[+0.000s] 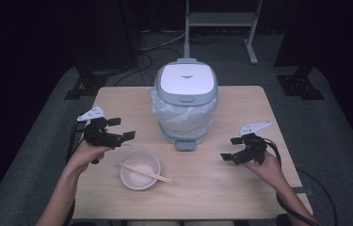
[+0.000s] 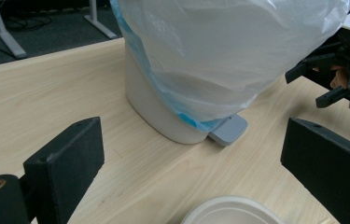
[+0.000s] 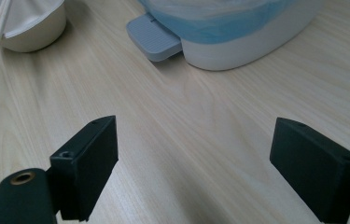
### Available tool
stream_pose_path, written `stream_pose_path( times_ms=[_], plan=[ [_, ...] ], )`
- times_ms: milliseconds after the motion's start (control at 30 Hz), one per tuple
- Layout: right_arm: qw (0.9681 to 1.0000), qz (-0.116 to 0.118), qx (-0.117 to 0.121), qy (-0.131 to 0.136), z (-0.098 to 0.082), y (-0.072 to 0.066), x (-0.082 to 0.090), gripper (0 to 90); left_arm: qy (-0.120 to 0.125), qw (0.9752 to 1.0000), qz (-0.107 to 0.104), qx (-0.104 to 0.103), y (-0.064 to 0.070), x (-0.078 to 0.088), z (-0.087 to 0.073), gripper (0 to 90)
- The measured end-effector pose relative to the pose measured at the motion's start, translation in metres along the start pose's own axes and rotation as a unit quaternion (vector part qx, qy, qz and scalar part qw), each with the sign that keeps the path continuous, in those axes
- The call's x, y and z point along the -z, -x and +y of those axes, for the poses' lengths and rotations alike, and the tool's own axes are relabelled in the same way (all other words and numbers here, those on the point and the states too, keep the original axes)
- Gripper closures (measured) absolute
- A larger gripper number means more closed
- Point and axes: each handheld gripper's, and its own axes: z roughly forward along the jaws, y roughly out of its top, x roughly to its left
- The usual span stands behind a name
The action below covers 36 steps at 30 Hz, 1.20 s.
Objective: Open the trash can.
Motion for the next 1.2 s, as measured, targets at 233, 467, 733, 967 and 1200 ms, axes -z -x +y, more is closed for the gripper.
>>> stream_pose_path(
  times_ms=[233,467,733,967,1200],
  plan=[
    [0.9998,0.013,0.012,0.001,0.007,-0.003,-0.005,20.6,-0.006,0.9999,0.006,-0.009,0.004,0.003,-0.012,5.3],
    [0.9994,0.021,0.028,-0.005,0.014,-0.008,-0.013,25.9,-0.009,0.9999,0.009,-0.007,0.005,0.006,-0.025,5.3],
    [0.9987,0.034,0.037,-0.013,0.023,-0.014,-0.024,31.1,-0.007,0.9999,0.012,-0.003,0.007,0.009,-0.036,5.3],
    [0.998,0.041,0.046,-0.015,0.027,-0.017,-0.032,34.2,-0.01,0.9998,0.018,-0.008,0.009,0.01,-0.042,5.3],
    [0.997,0.045,0.061,-0.013,0.03,-0.023,-0.04,40.4,-0.021,0.9995,0.018,-0.013,0.014,0.009,-0.051,5.3]
  ],
)
